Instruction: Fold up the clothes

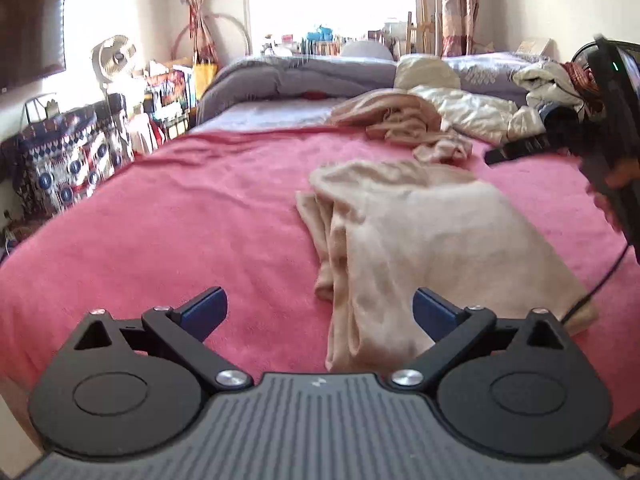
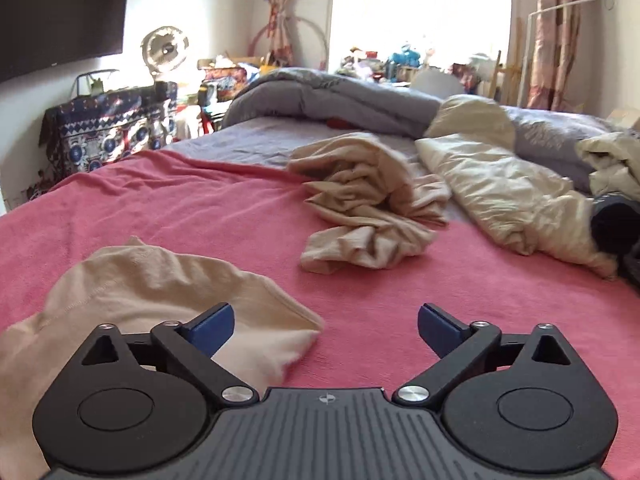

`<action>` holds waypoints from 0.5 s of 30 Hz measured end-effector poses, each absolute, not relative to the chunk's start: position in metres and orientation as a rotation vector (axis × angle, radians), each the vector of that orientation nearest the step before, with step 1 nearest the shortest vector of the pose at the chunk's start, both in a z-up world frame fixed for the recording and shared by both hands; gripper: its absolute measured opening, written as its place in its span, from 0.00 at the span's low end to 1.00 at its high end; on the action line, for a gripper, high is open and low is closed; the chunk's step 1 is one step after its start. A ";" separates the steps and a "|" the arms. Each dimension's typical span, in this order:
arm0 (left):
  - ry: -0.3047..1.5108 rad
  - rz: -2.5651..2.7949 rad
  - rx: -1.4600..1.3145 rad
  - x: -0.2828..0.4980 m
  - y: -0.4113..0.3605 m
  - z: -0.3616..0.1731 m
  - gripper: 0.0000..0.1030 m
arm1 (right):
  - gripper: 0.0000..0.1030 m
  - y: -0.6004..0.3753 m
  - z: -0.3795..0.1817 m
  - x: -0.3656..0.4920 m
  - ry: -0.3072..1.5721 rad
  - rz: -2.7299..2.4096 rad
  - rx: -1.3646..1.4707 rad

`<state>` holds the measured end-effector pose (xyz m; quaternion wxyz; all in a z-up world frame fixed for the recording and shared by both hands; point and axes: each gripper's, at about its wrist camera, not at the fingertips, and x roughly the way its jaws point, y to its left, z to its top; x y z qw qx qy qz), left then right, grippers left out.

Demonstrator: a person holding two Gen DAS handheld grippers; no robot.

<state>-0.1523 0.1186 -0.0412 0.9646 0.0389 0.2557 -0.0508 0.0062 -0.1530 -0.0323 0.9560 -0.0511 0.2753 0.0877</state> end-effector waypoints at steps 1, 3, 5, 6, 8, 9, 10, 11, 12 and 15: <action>0.469 -0.124 0.083 -0.155 0.115 -0.028 0.98 | 1.00 -0.171 -0.033 -0.001 0.556 0.141 -0.093; 0.390 -0.178 0.067 -0.151 0.106 -0.004 1.00 | 1.00 -0.208 -0.040 -0.010 0.581 0.055 -0.063; 0.350 -0.210 0.037 -0.138 0.093 0.015 1.00 | 1.00 -0.241 -0.054 -0.013 0.638 -0.031 -0.022; 0.357 -0.219 0.009 -0.126 0.085 0.019 1.00 | 1.00 -0.257 -0.065 -0.015 0.676 -0.066 0.009; 0.415 -0.218 -0.027 -0.096 0.070 0.014 1.00 | 1.00 -0.283 -0.091 -0.023 0.680 -0.075 0.110; 0.466 -0.207 -0.026 -0.081 0.060 0.009 1.00 | 1.00 -0.293 -0.090 -0.034 0.622 -0.050 0.184; 0.530 -0.188 -0.016 -0.064 0.051 0.000 1.00 | 1.00 -0.297 -0.089 -0.035 0.615 -0.051 0.222; 0.612 -0.159 0.002 -0.046 0.040 -0.011 1.00 | 1.00 -0.298 -0.091 -0.034 0.621 -0.061 0.229; 0.693 -0.129 0.013 -0.030 0.032 -0.024 1.00 | 1.00 -0.293 -0.091 -0.033 0.624 -0.068 0.199; 0.813 -0.059 0.027 -0.009 0.018 -0.053 1.00 | 1.00 -0.277 -0.092 -0.029 0.655 -0.105 0.090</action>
